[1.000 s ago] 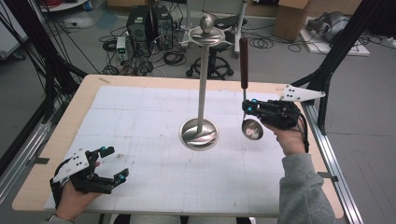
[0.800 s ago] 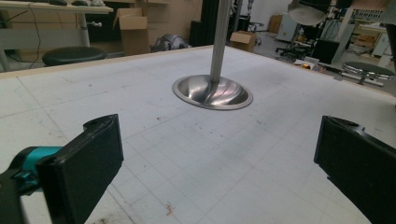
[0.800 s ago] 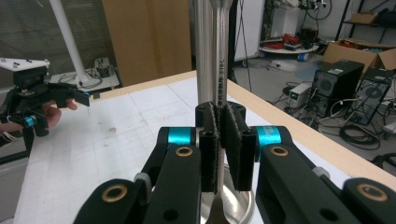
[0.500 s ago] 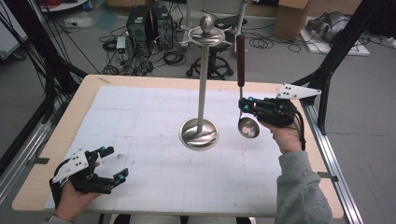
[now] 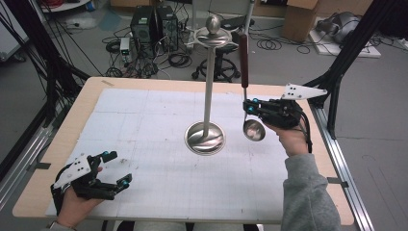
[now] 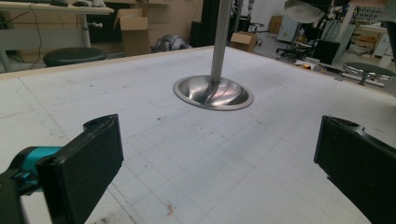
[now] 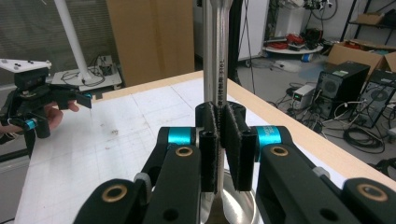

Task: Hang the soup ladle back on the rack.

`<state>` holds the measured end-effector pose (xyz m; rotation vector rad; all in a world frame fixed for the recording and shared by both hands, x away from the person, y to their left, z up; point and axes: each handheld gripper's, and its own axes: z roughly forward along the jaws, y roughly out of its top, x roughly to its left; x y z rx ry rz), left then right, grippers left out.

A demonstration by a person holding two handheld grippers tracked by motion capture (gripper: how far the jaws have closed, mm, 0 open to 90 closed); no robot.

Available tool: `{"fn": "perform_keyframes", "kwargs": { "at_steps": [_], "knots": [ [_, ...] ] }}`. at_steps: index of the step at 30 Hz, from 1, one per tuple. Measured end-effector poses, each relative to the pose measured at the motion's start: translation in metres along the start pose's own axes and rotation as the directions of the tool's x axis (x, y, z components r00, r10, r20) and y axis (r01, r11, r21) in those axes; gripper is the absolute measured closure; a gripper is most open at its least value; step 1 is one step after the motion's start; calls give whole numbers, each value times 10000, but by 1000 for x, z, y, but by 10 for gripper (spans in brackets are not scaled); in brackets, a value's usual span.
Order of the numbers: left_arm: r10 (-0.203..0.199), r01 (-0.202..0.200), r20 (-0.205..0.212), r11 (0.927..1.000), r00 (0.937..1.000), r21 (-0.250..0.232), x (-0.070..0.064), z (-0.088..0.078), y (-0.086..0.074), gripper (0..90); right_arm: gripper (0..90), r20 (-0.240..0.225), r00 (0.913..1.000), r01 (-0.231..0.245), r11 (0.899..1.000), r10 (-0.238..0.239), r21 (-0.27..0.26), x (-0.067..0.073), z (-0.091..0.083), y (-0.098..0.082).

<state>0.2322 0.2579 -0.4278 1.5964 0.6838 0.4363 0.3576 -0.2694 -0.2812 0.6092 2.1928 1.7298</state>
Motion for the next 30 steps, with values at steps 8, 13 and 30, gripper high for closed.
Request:
{"fn": "perform_keyframes", "kwargs": {
  "at_steps": [8, 13, 30],
  "knots": [
    [0, 0, 9, 10000, 10000, 3, 0, 0, 0, 18, 847, -64, 10000, -40, 10000, 41, 36, -1, 3, -1],
    [-13, 13, 10, 10000, 10000, 12, 0, 0, 0, 17, 847, -109, 9999, -3, 10000, 4, 74, 0, 5, -1],
    [-23, 23, 24, 10000, 10000, 19, 0, 0, 0, 17, 847, -134, 9999, 47, 9997, -44, 245, 2, 14, 2]
  ]
}}
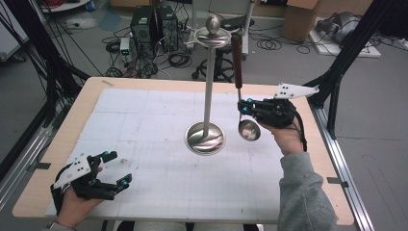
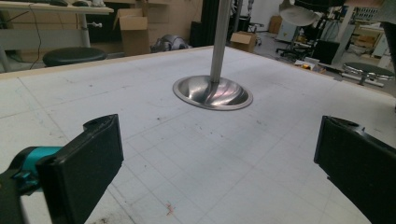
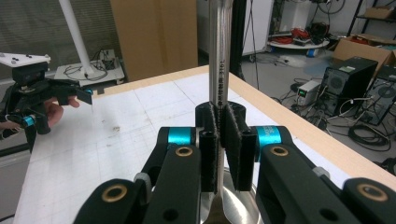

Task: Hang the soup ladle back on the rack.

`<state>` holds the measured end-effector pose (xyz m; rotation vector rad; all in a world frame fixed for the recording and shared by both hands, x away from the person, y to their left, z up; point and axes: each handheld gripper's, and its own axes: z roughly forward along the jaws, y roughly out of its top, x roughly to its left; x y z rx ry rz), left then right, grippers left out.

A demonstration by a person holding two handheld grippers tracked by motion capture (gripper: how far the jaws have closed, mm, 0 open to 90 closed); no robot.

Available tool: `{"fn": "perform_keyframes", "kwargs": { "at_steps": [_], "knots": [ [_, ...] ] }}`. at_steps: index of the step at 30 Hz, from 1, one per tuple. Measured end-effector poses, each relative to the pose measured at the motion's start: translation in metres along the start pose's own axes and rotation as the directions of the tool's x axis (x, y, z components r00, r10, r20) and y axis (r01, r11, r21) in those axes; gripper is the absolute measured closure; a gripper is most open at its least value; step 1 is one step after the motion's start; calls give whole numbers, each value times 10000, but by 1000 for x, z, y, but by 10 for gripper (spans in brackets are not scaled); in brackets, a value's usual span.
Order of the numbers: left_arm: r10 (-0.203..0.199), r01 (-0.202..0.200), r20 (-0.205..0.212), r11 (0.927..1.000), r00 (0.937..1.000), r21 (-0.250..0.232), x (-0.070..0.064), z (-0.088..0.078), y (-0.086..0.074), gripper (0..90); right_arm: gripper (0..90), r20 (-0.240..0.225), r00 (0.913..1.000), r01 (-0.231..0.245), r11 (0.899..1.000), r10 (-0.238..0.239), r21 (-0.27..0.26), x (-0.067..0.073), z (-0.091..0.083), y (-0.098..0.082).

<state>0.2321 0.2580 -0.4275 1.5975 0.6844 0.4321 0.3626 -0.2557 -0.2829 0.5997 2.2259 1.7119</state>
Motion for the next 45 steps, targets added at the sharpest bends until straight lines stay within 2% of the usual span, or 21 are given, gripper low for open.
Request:
{"fn": "perform_keyframes", "kwargs": {
  "at_steps": [20, 35, 39, 45],
  "knots": [
    [71, -71, -29, 10000, 10000, 18, 0, -1, 0, 18, 846, 17, 10000, 2, 9993, -3, 383, 1, 15, 1],
    [41, -41, -41, 10000, 10000, 18, 0, -2, 0, 17, 831, 133, 9999, 52, 9991, -58, 411, 2, 23, 2],
    [7, -7, -41, 10000, 10000, -9, 0, -2, 0, 17, 708, 319, 9994, 127, 9998, -132, 158, 4, 22, 3],
    [76, -76, -32, 10000, 10000, 12, 0, -2, 0, 17, 498, 367, 9991, 224, 9997, -227, 98, 9, 21, -2]
  ]
}}
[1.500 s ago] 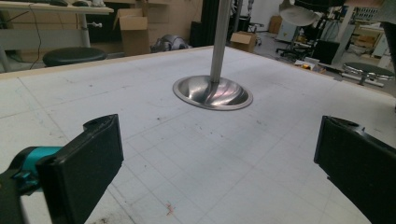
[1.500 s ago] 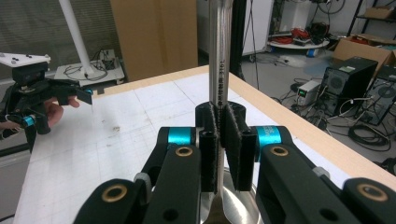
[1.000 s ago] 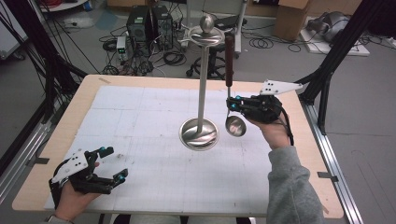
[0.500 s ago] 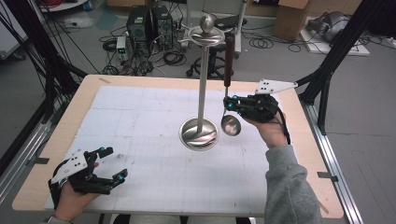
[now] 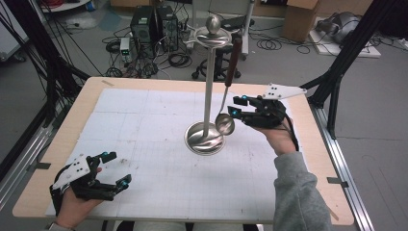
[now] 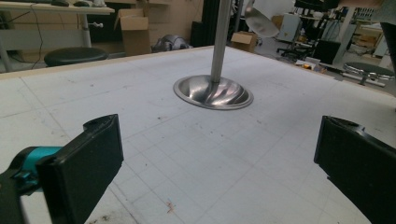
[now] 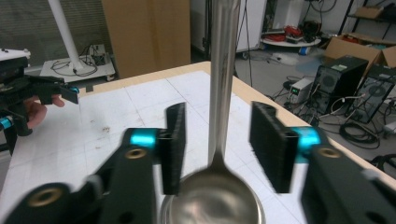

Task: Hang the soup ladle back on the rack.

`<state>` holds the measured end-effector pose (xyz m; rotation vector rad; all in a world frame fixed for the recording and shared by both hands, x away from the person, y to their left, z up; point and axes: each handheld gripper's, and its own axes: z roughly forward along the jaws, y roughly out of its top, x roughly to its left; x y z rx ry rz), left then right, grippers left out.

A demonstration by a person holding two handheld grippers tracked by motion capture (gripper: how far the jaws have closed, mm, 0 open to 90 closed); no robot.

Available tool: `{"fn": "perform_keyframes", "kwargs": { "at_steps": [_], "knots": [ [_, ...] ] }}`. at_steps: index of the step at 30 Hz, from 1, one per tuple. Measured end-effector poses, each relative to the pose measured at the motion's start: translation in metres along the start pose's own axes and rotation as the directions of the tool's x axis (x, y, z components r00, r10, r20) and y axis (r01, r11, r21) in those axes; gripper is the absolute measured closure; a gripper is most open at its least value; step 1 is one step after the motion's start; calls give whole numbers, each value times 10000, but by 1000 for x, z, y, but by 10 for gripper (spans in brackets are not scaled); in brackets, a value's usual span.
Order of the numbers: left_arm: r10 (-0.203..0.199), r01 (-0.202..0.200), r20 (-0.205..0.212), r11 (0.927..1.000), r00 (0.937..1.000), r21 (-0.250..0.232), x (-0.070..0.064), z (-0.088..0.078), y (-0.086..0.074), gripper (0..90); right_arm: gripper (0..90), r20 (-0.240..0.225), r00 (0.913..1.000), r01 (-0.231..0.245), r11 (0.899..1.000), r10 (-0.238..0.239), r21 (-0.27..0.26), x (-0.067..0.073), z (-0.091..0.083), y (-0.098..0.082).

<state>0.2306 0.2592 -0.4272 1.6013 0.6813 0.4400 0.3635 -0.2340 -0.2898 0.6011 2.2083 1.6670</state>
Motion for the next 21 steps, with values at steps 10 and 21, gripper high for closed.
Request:
{"fn": "perform_keyframes", "kwargs": {
  "at_steps": [10, 21],
  "knots": [
    [49, -54, -173, 9995, 9998, -297, 0, -2, 2, 17, 135, 271, 9988, -394, 9983, 406, -441, 9, -8, -25],
    [50, -52, -60, 9995, 10000, -312, 0, 2, 2, 17, 112, 357, 9957, -820, 9924, 856, -913, 17, -17, -47]
  ]
}}
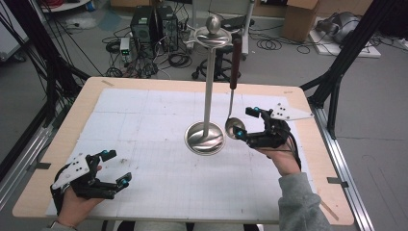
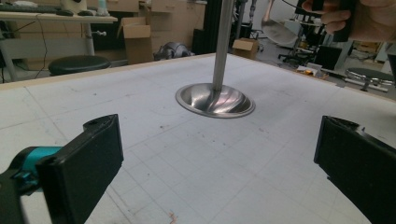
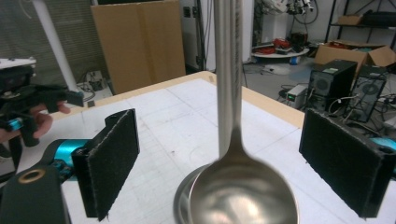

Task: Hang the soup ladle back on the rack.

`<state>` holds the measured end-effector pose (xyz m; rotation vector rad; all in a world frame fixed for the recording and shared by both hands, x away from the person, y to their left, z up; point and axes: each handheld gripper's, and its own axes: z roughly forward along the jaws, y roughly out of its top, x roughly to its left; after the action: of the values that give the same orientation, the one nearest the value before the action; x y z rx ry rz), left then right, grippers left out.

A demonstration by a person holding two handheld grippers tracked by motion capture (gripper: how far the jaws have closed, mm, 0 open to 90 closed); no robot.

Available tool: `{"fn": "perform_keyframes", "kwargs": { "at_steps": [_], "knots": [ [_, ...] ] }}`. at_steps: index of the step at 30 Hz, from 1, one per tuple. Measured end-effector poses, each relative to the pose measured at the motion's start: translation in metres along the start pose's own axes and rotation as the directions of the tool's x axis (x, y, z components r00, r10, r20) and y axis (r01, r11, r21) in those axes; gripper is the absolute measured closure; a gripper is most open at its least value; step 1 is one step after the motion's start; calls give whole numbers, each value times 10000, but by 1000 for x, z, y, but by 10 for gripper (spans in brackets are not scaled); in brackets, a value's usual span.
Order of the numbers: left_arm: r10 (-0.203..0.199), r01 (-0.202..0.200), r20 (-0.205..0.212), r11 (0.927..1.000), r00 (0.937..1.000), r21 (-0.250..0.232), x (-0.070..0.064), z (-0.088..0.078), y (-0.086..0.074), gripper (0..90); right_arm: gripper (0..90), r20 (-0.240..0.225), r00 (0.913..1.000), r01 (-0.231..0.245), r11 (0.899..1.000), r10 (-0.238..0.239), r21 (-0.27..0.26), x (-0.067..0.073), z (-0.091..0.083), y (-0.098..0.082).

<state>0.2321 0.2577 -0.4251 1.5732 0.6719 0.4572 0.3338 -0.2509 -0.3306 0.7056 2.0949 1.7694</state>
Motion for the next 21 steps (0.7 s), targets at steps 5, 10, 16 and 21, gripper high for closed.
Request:
{"fn": "perform_keyframes", "kwargs": {
  "at_steps": [5, 10, 16, 21],
  "knots": [
    [-10, 10, 46, 10000, 10000, -12, 0, 2, 0, 17, 111, -129, 9998, 128, 9998, -130, -122, 4, -5, -10],
    [-42, 43, 81, 10000, 10000, -67, 0, 2, 1, 17, 111, -166, 9998, 95, 9999, -96, -111, 3, -10, -21],
    [-37, 38, 63, 9998, 10000, -204, 2, 1, 2, 17, 110, -113, 9999, 47, 10000, -47, -51, 2, -18, -33],
    [-69, 71, 89, 9995, 9999, -317, 1, 2, 3, 17, 110, -15, 9988, 480, 9988, -480, 22, 6, -24, -38]
  ]
}}
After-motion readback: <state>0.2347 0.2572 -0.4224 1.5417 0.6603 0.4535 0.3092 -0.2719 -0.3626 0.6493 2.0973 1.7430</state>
